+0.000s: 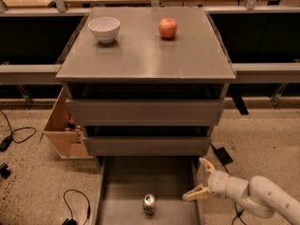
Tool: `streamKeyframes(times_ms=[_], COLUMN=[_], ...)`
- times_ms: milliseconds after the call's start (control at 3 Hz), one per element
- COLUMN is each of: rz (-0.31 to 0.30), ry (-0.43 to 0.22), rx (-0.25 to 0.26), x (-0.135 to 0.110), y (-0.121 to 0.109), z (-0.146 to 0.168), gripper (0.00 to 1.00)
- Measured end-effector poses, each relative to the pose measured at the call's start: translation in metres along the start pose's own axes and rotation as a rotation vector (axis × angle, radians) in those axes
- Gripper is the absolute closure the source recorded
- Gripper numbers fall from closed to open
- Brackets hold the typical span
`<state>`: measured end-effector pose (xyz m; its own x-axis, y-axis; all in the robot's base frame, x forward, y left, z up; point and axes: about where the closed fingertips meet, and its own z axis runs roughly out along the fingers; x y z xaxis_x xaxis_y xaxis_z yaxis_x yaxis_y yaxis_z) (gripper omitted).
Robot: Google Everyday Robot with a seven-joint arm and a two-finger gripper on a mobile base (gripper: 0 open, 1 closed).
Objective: Pick 7up can from bottom drawer and place on counter
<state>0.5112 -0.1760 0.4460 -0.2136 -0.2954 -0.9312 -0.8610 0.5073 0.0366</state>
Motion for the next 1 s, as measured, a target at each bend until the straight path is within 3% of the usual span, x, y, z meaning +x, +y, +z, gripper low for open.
streamKeyframes(times_ms=[333,667,1000], rz=[0.033,0.031,0.000], ry=[-0.012,-0.016,-0.001], rx=[-0.017,-0.032,-0.115], x=[0.016,0.017,0.064], y=[0.008,0.004,0.015], z=[0.012,0.019,0.057], gripper=[0.00,0.00,0.00])
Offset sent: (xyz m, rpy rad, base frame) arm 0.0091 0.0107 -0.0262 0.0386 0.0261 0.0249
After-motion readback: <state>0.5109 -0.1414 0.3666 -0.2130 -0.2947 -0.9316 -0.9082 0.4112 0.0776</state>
